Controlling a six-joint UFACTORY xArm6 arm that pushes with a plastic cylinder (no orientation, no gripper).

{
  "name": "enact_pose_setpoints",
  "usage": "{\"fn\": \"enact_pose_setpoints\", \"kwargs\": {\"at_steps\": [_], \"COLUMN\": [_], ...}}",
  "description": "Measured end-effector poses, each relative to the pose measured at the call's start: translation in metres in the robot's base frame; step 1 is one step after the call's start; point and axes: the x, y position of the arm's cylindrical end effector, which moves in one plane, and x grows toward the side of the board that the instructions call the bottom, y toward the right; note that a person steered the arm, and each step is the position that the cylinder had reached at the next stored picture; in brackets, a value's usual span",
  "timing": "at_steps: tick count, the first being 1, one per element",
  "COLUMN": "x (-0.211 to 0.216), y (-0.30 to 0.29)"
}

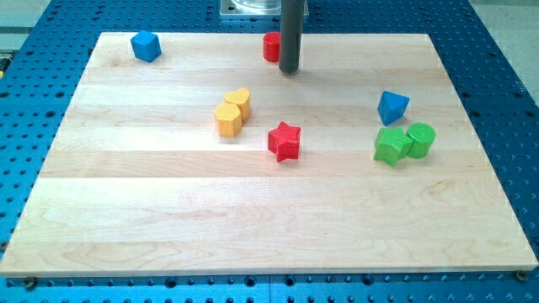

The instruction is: Move the triangle towards the top right side

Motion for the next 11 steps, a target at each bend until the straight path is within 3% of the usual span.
{"fn": "enact_pose_setpoints", "kwargs": {"at_steps": [2,3,4,5,6,7,8,10,11], "x": [0.029,0.037,0.074,0.071,0.11,0.116,0.146,0.089,0.094], "y": [-0.006,-0.061,-0.063,0.029,0.061,0.117,0.126,0.146,0.154]}}
